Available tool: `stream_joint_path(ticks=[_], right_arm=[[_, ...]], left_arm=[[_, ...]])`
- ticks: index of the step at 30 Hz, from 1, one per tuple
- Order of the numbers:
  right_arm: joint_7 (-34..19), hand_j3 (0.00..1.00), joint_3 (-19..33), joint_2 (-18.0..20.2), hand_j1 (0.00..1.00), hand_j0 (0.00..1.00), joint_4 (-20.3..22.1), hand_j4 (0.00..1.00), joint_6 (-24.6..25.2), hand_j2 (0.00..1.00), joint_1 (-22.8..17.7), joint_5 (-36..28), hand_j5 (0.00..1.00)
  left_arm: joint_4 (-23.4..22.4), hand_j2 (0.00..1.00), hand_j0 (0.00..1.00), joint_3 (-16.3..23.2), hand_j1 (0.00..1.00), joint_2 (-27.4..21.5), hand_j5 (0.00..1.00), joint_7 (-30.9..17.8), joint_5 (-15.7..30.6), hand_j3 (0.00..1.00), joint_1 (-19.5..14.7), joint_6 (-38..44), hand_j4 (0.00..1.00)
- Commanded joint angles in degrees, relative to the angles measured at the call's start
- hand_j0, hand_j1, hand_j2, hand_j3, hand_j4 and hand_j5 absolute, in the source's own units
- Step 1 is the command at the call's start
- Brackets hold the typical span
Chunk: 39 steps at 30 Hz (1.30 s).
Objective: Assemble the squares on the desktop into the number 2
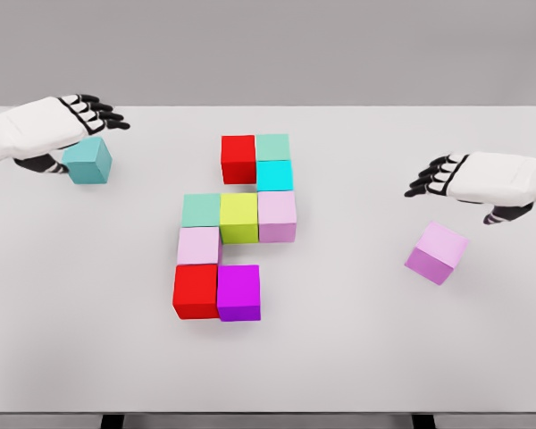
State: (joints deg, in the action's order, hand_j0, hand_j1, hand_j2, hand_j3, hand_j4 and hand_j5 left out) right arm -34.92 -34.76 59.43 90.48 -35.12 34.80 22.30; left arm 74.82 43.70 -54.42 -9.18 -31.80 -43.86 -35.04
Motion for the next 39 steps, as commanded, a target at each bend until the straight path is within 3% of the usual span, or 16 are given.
stream_joint_path(ticks=[1,4,9,12,17,20,26,37,38,39], right_arm=[[-0.08,1.00,-3.47,-1.16,1.00,1.00,-2.33,1.00,0.12,1.00,0.00,1.43,1.00],[-0.08,1.00,-4.52,-3.88,1.00,1.00,-4.26,1.00,0.12,1.00,0.62,5.92,1.00],[-0.08,1.00,-5.75,-3.09,1.00,1.00,-3.82,1.00,0.12,1.00,0.44,6.45,1.00],[-0.08,1.00,-6.11,-1.25,1.00,1.00,-1.36,1.00,0.12,1.00,0.27,6.45,1.00],[-0.08,1.00,-6.19,-0.02,1.00,1.00,0.75,1.00,0.12,1.00,-0.26,5.92,1.00],[-0.08,1.00,-6.72,2.09,1.00,1.00,4.88,1.00,0.12,1.00,-0.61,5.92,1.00],[-0.08,1.00,-6.90,2.01,1.00,1.00,6.37,1.00,0.12,1.00,-0.79,5.92,1.00],[-0.08,0.99,-8.57,0.16,0.99,0.99,5.76,0.99,0.12,0.99,-1.23,6.45,0.99],[-0.08,0.96,-8.65,0.16,0.96,0.96,5.49,0.96,0.12,0.96,-1.32,6.79,0.96],[-0.08,0.87,-8.83,0.16,0.87,0.87,5.49,0.87,0.12,0.87,-1.23,7.06,0.87]], left_arm=[[-1.60,1.00,1.00,3.06,1.00,0.10,1.00,-0.05,0.16,1.00,0.00,0.04,1.00],[-3.62,1.00,1.00,7.19,1.00,0.27,1.00,-0.05,0.07,1.00,-3.07,0.04,1.00],[-7.05,1.00,1.00,11.76,1.00,0.89,1.00,-0.05,-0.01,1.00,-7.29,0.04,1.00],[-11.80,1.00,1.00,14.13,1.00,4.40,1.00,-0.05,-0.19,1.00,-10.11,0.04,1.00],[-14.78,1.00,1.00,14.31,1.00,5.90,1.00,-0.14,-2.65,1.00,-11.43,0.04,1.00],[-15.40,1.00,1.00,14.31,1.00,5.90,1.00,-0.31,-3.09,1.00,-11.51,0.04,1.00],[-16.19,1.00,1.00,14.31,1.00,5.90,1.00,-0.40,-5.55,1.00,-11.69,0.04,1.00],[-21.55,1.00,1.00,14.31,1.00,9.42,1.00,-0.40,-9.42,1.00,-13.10,0.04,1.00],[-21.64,1.00,1.00,14.31,1.00,9.42,1.00,-0.40,-9.42,1.00,-13.10,0.04,1.00],[-21.90,1.00,1.00,14.31,1.00,9.42,1.00,-0.40,-9.51,1.00,-13.10,0.04,1.00]])
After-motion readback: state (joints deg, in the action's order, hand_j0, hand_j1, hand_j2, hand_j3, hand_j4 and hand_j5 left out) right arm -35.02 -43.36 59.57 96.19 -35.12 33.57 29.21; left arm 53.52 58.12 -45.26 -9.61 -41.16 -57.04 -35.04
